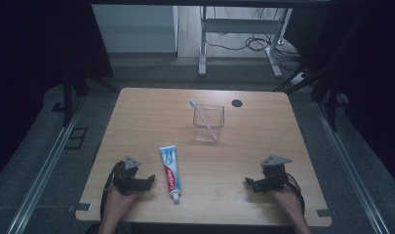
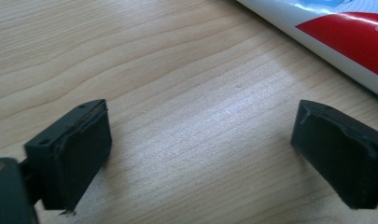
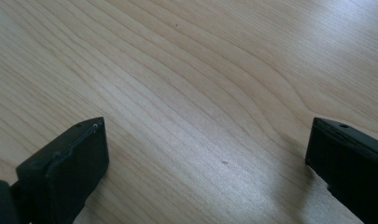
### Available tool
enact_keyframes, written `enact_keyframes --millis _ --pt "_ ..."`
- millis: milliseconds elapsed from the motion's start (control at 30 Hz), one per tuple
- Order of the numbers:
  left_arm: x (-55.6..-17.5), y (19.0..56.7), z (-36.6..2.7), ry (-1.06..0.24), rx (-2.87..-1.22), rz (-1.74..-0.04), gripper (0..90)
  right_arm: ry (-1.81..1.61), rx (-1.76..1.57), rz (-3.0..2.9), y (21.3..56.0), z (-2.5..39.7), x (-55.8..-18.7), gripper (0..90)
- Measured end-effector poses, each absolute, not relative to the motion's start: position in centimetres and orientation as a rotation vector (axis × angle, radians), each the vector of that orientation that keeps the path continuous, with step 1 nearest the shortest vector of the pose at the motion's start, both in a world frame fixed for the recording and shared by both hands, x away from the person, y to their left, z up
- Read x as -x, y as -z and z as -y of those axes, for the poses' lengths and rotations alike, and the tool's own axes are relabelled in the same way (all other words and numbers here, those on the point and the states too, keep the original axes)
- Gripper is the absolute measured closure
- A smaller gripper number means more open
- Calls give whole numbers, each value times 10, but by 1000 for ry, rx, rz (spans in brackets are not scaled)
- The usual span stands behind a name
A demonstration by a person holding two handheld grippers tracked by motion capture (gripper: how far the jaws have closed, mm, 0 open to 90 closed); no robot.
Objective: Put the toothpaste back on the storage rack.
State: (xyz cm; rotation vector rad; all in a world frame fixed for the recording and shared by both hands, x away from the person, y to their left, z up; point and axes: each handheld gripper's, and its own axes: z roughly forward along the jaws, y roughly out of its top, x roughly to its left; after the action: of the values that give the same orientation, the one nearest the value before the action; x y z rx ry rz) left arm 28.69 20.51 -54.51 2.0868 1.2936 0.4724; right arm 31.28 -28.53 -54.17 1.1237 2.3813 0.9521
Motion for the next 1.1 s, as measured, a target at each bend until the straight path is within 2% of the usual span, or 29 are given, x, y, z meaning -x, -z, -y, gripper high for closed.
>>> enact_keyframes --millis 100,300,500,1100 --pt "-286 543 -206 -478 -2079 -1296 154 -971 -1144 -2375 543 287 -312 0" --pt "-283 538 -201 -471 -2090 -1268 269 -972 -1146 -2375 543 288 -312 0" --pt "-279 527 -198 -454 -2058 -1218 429 -972 -1148 -2376 544 288 -312 0" --pt "-280 505 -168 -306 -2082 -1062 734 -972 -1148 -2376 544 288 -312 0"
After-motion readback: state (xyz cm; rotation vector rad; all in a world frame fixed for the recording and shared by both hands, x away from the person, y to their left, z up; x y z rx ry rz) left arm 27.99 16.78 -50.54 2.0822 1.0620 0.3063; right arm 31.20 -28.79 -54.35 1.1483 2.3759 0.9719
